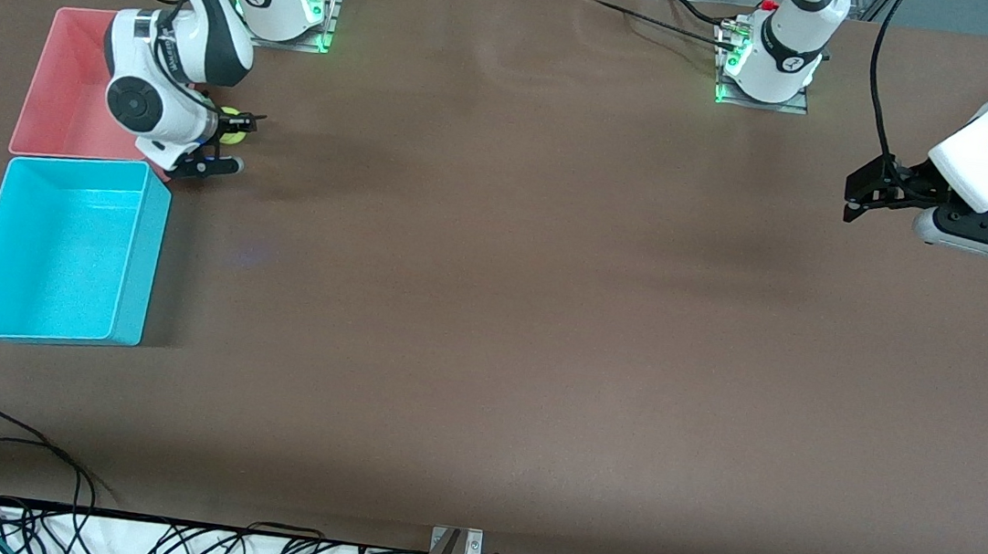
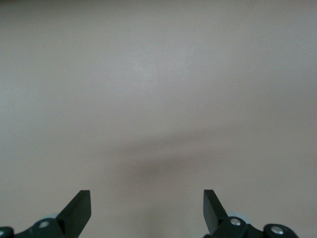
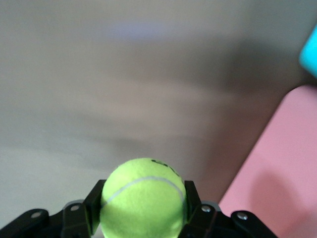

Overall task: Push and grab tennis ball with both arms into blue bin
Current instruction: 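Carry the held ball with the right gripper over the cyan bin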

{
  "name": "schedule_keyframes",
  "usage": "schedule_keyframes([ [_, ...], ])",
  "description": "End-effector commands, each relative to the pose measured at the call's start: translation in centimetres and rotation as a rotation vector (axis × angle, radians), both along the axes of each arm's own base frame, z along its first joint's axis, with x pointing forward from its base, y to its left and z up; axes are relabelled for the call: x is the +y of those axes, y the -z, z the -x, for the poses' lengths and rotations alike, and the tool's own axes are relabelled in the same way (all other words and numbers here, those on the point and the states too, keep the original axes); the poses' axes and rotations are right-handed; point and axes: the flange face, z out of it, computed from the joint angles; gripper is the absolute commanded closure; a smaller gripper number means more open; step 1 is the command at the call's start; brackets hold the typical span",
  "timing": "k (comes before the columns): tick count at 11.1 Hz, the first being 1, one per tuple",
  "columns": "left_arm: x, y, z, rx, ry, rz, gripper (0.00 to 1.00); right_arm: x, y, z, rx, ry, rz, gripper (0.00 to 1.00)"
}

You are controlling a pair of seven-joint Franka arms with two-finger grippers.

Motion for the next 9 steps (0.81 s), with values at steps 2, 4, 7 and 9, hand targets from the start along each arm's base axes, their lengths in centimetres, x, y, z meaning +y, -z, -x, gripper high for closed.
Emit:
schedule_keyframes([
  [2,0.3,-0.6,0.4,0.033,0.030,-0.015,0.00,0.6,-3.4,-7.3,0.035,0.005,0.025,0.72],
  [4,0.4,-0.4,0.4,0.037,0.030,-0.017,0.00,1.2,-5.8,-10.7,0.013,0.029,0.008,0.71],
  [7,0.7,-0.4,0.3,0.037,0.029,-0.020,0.00,-0.1,-10.5,-14.8,-0.105,0.023,-0.010,0.71],
  [9,1.1,-0.5,0.3,0.036,0.062,-0.018,0.00,-5.0,-11.7,-15.3,-0.129,-0.008,-0.054,0.71],
])
